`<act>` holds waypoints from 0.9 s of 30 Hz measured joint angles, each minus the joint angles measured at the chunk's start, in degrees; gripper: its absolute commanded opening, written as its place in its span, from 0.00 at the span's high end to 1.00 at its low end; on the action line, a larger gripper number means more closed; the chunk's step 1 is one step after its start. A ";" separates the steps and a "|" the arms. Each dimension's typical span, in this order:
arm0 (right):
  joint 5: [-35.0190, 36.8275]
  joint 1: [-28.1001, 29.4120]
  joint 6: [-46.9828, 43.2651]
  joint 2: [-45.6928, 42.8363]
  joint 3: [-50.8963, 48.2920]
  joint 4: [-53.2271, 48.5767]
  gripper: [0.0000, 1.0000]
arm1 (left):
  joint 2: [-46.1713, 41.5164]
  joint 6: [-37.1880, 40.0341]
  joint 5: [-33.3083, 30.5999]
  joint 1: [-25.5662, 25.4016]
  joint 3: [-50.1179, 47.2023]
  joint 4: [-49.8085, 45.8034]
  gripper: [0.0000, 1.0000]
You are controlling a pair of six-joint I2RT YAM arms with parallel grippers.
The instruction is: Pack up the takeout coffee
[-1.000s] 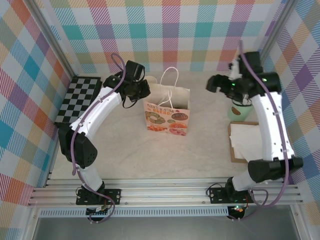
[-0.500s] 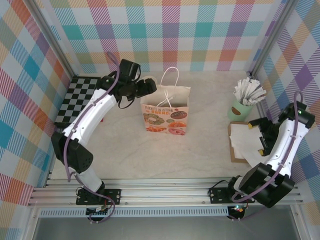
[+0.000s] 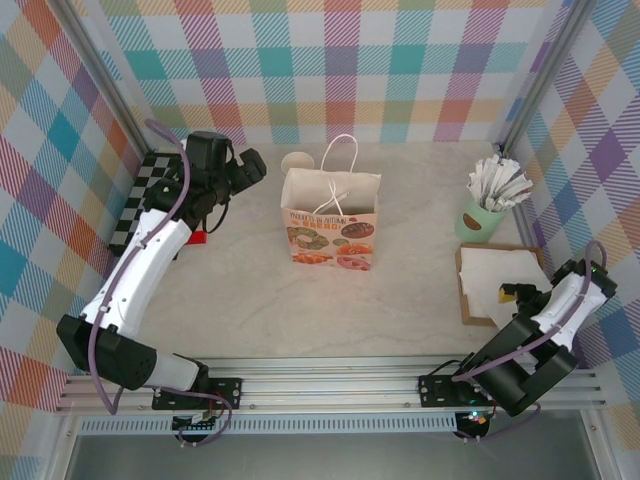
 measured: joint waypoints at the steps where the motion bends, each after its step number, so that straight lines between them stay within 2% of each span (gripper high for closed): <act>1: 0.09 -0.02 0.33 -1.33 -1.77 1.49 0.00 | 0.33 -0.37 -0.63 0.04 0.11 -0.17 0.00; 6: 1.64 -0.04 0.87 -6.23 -6.40 6.88 0.02 | 2.91 -1.31 -1.70 0.09 1.49 -0.57 0.00; 19: 1.14 -0.13 -1.20 -8.85 -10.95 17.66 0.21 | 7.21 -2.75 -0.37 0.09 7.17 -1.86 0.00; 27: -0.55 -0.22 -1.84 -11.28 -12.22 18.88 0.51 | 8.46 -4.92 1.57 0.15 7.23 -1.62 0.00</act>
